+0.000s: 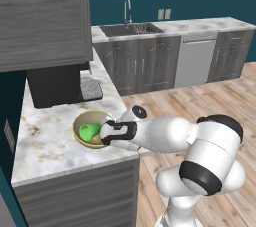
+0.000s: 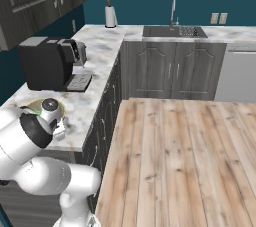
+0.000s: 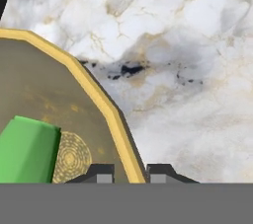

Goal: Place the cup inside the bowl on the dining table and move the bowl to any counter.

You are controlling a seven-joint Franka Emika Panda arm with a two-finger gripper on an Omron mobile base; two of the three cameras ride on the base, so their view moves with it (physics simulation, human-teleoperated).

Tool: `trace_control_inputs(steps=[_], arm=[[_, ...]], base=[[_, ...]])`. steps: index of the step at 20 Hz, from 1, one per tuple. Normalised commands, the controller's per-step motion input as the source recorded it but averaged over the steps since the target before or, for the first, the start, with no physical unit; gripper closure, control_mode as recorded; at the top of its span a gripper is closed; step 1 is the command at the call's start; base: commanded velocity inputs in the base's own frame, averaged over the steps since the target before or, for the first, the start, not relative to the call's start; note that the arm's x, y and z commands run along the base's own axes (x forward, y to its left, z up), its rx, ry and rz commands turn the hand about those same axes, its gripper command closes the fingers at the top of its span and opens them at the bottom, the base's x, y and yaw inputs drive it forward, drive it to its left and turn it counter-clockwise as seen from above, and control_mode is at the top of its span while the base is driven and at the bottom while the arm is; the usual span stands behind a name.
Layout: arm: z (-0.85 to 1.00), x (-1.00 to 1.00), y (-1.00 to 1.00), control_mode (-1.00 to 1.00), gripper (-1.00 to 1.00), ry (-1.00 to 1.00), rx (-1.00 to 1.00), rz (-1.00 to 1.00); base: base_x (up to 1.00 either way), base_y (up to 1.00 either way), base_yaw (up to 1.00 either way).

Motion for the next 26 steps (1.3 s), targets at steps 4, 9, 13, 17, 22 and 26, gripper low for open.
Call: trace_control_inputs(steps=[4,9,13,17,22,26], arm=[[0.00,0.00,0.07,-1.00,1.00,0.00,0.00,0.00],[0.00,0.00,0.00,-1.00,1.00,0.00,0.00,0.00],[0.00,0.00,0.00,-1.00,-1.00,0.00,0.00,0.00],[0.00,0.00,0.00,-1.00,-1.00,0.00,0.00,0.00],[0.02,0.00,0.00,-1.00,-1.00,0.00,0.00,0.00],[0.33,0.00,-0.01,-1.00,-1.00,0.00,0.00,0.00]], base=[[0.00,0.00,0.00],[0.00,0.00,0.00],[0.00,0.00,0.00],[0.00,0.00,0.00],[0.00,0.00,0.00],[0.00,0.00,0.00]])
